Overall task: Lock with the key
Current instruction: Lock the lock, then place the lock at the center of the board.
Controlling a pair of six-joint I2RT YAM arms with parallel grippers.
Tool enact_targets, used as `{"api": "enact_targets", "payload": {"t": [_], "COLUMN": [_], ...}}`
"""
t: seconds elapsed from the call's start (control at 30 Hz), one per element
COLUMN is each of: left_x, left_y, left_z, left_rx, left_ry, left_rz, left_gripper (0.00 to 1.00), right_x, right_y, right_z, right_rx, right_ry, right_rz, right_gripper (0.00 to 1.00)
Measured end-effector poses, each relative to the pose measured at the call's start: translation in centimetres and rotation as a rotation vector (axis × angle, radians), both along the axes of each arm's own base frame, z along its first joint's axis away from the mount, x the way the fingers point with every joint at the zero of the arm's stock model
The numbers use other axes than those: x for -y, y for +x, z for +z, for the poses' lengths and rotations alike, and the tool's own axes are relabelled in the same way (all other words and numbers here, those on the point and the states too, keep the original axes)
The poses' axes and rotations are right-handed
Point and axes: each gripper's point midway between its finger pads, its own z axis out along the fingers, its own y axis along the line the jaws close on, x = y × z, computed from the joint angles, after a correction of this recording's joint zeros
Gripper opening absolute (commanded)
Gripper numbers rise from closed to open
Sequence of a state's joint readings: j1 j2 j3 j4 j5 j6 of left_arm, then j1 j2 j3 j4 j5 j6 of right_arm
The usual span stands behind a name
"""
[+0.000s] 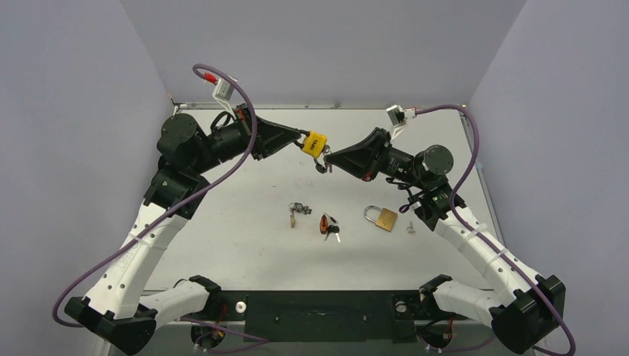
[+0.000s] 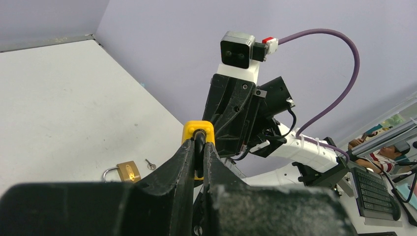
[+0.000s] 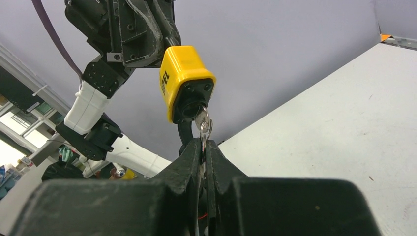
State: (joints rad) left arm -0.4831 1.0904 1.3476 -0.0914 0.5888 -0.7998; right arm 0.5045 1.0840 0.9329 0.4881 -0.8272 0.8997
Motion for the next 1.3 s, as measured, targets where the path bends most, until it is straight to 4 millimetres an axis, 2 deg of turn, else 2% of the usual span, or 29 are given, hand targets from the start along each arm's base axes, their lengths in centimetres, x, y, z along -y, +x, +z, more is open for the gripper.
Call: {"api": "enact_targets", "payload": {"t": [0.67, 1.07, 1.2, 1.3], "left_x": [-1.3, -3.0, -3.8, -4.8], "left_y": [1.3, 2.7, 3.3, 4.2], "left_z": [-0.5, 1.4, 1.1, 0.1], "left_rx": [-0.038, 0.004, 0.004, -0.011], "left_ry": [0.001, -0.057, -0.045, -0.002], "left_rz": [0.008, 0.065, 0.103, 0.183], "left_gripper": [0.00, 0.00, 0.00, 0.00], "right_x": [0.2, 0.2, 0.2, 0.3], "right_y": [0.2, 0.5, 0.6, 0.9], "right_z": [-0.8, -2.5, -2.7, -3.2], "right_rx": [0.032, -0.003, -0.007, -0.020], "right_ry": [-0.043, -0.081, -0.088, -0.103], "right_rz": [-0.030, -0.038, -0.041, -0.059], "right_gripper": [0.00, 0.00, 0.00, 0.00]}}
